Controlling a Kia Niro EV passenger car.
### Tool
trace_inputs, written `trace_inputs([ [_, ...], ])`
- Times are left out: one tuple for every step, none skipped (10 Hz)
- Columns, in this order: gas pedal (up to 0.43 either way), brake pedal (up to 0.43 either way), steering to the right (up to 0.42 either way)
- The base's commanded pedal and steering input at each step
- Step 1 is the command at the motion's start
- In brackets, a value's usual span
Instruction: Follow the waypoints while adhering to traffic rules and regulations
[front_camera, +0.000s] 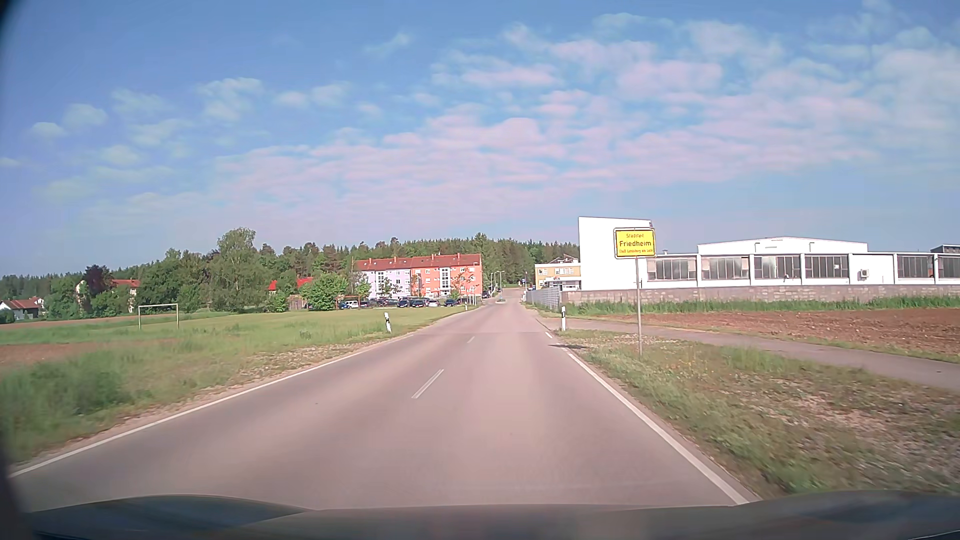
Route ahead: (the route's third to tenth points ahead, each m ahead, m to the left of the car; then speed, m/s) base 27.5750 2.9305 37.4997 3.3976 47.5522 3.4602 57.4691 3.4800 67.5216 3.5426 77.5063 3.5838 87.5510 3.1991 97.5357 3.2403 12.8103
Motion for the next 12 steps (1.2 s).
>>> trace_inputs([
  [0.0,0.25,-0.002],
  [0.0,0.244,-0.001],
  [0.0,0.25,-0.001],
  [0.0,0.25,-0.001],
  [0.0,0.25,-0.001],
  [0.0,0.25,-0.001],
  [0.0,0.25,-0.001],
  [0.0,0.25,-0.001],
  [0.0,0.25,-0.002],
  [0.0,0.25,-0.002],
  [0.0,0.25,-0.001],
  [0.0,0.25,-0.001],
])
